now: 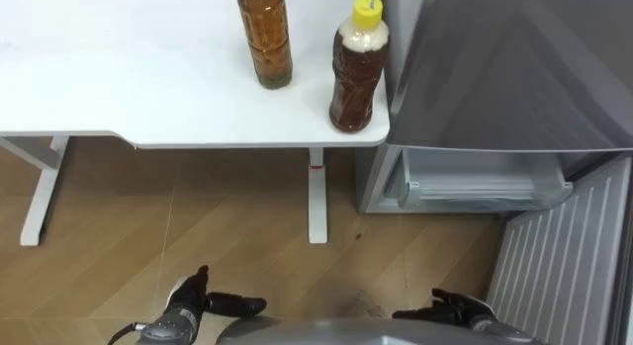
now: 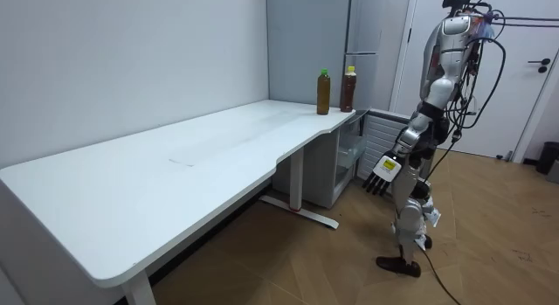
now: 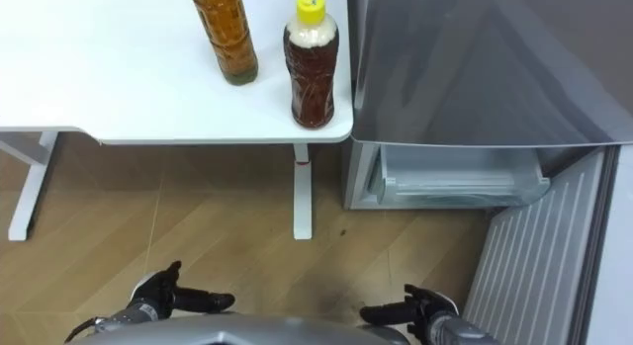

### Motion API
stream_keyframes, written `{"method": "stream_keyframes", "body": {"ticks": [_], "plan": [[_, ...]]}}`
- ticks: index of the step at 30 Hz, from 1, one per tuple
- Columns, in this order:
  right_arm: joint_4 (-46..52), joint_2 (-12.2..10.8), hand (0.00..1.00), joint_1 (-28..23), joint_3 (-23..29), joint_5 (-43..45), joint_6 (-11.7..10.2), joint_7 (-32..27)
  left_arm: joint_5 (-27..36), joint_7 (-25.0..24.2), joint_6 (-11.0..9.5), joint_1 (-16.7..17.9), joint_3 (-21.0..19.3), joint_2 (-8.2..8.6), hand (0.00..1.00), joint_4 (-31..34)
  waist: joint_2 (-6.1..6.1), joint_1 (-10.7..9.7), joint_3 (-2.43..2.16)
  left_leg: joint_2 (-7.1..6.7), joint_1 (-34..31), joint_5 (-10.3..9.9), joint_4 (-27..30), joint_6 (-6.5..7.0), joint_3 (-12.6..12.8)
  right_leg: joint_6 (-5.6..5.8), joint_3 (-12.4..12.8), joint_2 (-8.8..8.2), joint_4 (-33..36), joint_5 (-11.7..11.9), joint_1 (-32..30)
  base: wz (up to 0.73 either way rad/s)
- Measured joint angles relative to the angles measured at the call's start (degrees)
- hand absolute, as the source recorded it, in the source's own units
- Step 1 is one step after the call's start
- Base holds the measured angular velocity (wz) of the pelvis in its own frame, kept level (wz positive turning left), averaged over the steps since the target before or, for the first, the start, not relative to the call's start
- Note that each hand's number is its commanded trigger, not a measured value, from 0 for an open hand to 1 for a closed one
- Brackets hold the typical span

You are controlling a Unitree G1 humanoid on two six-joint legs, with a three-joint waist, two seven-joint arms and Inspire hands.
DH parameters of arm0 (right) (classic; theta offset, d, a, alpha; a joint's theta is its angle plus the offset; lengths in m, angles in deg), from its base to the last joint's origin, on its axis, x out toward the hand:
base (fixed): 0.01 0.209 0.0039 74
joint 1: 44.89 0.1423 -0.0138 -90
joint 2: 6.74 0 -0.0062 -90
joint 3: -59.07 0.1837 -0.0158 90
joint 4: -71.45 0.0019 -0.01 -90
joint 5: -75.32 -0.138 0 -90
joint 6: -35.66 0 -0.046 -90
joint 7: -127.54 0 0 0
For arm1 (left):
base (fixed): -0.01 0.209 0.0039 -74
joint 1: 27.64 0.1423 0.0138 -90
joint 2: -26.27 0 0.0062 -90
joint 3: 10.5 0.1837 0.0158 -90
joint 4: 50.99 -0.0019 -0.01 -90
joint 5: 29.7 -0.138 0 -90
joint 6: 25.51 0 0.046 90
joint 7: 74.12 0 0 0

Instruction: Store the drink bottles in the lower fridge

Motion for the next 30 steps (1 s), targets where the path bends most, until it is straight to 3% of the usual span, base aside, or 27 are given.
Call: {"method": "stream_keyframes", "body": {"ticks": [16,24,30], "plan": [[-0.3,-0.2,0.00,-1.2,4.0,0.2,0.3,0.8,0.1,-0.8,0.6,0.5,-3.1,0.20,0.00,-1.1,0.09,-0.2,-0.16,-0.08,1.4,-0.1,-0.2,-0.10,-0.3,0.00,-0.2,0.03,-0.5,0.0,1.7,0.00],[-0.2,-0.2,0.00,-1.3,4.4,0.0,0.3,-0.1,2.5,-0.3,0.7,0.6,-3.0,0.38,0.00,-1.7,0.56,-0.1,-0.09,-0.15,1.6,-0.1,-0.1,-0.07,-0.9,0.01,-0.6,0.06,-0.7,0.0,2.2,0.00],[-0.2,-0.1,0.00,-1.0,3.9,0.4,0.4,-0.6,6.6,2.4,0.7,1.4,-4.5,1.16,0.00,-1.6,0.16,-0.1,-0.22,-0.15,1.9,-0.2,0.0,-0.08,-1.0,0.01,-0.4,0.04,-0.7,-0.1,2.4,0.00]]}}
